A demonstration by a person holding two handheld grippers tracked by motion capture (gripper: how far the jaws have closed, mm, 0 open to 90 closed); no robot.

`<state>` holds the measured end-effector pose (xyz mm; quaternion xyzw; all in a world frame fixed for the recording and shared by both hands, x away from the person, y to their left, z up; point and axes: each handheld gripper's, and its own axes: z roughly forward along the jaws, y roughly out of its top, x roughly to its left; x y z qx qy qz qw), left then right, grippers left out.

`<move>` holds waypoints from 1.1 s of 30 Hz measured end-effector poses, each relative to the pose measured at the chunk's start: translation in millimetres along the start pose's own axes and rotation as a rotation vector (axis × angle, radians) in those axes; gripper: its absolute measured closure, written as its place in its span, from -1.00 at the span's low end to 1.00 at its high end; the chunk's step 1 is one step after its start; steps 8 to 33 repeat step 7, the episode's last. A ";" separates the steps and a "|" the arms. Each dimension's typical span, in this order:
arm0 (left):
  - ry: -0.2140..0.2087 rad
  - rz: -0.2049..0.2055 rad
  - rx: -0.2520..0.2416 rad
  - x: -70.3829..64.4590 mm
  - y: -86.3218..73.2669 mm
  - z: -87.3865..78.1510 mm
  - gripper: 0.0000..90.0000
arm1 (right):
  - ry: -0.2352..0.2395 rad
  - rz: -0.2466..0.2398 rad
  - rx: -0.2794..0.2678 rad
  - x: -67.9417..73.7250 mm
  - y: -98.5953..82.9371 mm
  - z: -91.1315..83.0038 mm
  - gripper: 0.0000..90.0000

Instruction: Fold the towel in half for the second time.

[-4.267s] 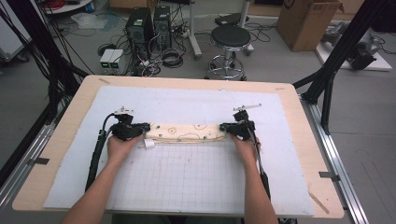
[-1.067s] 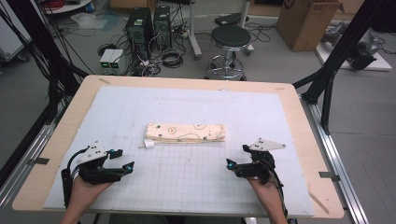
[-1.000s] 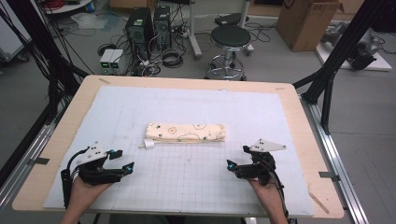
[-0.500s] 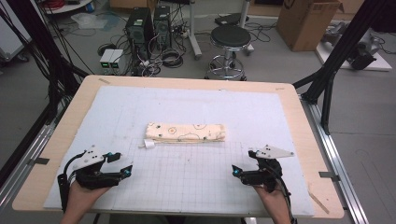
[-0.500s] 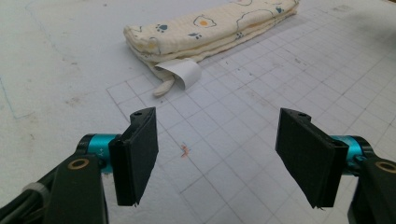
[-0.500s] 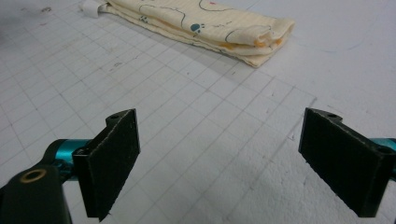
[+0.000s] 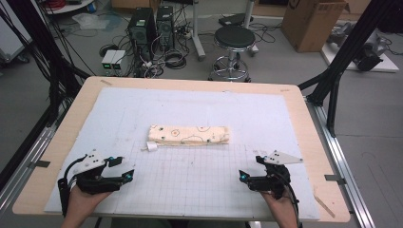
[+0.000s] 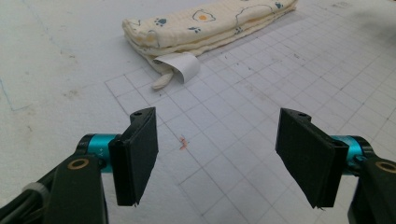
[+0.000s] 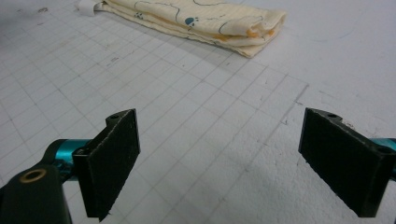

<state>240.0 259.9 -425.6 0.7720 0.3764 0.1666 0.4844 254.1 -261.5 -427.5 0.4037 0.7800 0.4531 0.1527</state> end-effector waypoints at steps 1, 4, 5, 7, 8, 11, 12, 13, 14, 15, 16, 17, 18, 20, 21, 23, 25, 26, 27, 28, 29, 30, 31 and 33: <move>0.000 -0.001 0.003 0.0 0.0 0.0 -0.33 | -0.002 0.000 0.001 0.0 0.0 0.2 -0.73; -0.001 0.000 0.000 -0.3 0.3 0.3 -0.34 | -0.006 -0.001 -0.006 0.5 0.2 -0.1 -0.73; -0.002 0.000 -0.002 -0.5 0.4 0.6 -0.34 | -0.007 -0.003 -0.009 0.6 0.3 -0.2 -0.73; -0.004 0.005 0.003 -0.7 0.6 1.3 -0.34 | -0.010 -0.008 -0.011 0.9 0.7 0.1 -0.73; -0.004 0.005 0.003 -0.7 0.6 1.3 -0.34 | -0.010 -0.008 -0.011 0.9 0.7 0.1 -0.73; -0.004 0.005 0.003 -0.7 0.6 1.3 -0.34 | -0.010 -0.008 -0.011 0.9 0.7 0.1 -0.73; -0.004 0.005 0.003 -0.7 0.6 1.3 -0.34 | -0.010 -0.008 -0.011 0.9 0.7 0.1 -0.73; -0.004 0.005 0.003 -0.7 0.6 1.3 -0.34 | -0.010 -0.008 -0.011 0.9 0.7 0.1 -0.73; -0.004 0.005 0.003 -0.7 0.6 1.3 -0.34 | -0.010 -0.008 -0.011 0.9 0.7 0.1 -0.73; -0.004 0.005 0.003 -0.7 0.6 1.3 -0.34 | -0.010 -0.008 -0.011 0.9 0.7 0.1 -0.73; -0.004 0.005 0.003 -0.7 0.6 1.3 -0.34 | -0.010 -0.008 -0.011 0.9 0.7 0.1 -0.73; -0.004 0.005 0.003 -0.7 0.6 1.3 -0.34 | -0.010 -0.008 -0.011 0.9 0.7 0.1 -0.73; -0.004 0.005 0.003 -0.7 0.6 1.3 -0.34 | -0.010 -0.008 -0.011 0.9 0.7 0.1 -0.73; -0.004 0.005 0.003 -0.7 0.6 1.3 -0.34 | -0.010 -0.008 -0.011 0.9 0.7 0.1 -0.73; -0.004 0.005 0.003 -0.7 0.6 1.3 -0.34 | -0.010 -0.008 -0.011 0.9 0.7 0.1 -0.73; -0.004 0.005 0.003 -0.7 0.6 1.3 -0.34 | -0.010 -0.008 -0.011 0.9 0.7 0.1 -0.73; -0.004 0.005 0.003 -0.7 0.6 1.3 -0.34 | -0.010 -0.008 -0.011 0.9 0.7 0.1 -0.73; -0.004 0.005 0.003 -0.7 0.6 1.3 -0.34 | -0.010 -0.008 -0.011 0.9 0.7 0.1 -0.73; -0.004 0.005 0.003 -0.7 0.6 1.3 -0.34 | -0.010 -0.008 -0.011 0.9 0.7 0.1 -0.73; -0.004 0.005 0.003 -0.7 0.6 1.3 -0.34 | -0.010 -0.008 -0.011 0.9 0.7 0.1 -0.73; -0.004 0.005 0.003 -0.7 0.6 1.3 -0.34 | -0.010 -0.008 -0.011 0.9 0.7 0.1 -0.73; -0.004 0.005 0.003 -0.7 0.6 1.3 -0.34 | -0.010 -0.008 -0.011 0.9 0.7 0.1 -0.73; -0.004 0.005 0.003 -0.7 0.6 1.3 -0.34 | -0.010 -0.008 -0.011 0.9 0.7 0.1 -0.73; -0.004 0.005 0.003 -0.7 0.6 1.3 -0.34 | -0.010 -0.008 -0.011 0.9 0.7 0.1 -0.73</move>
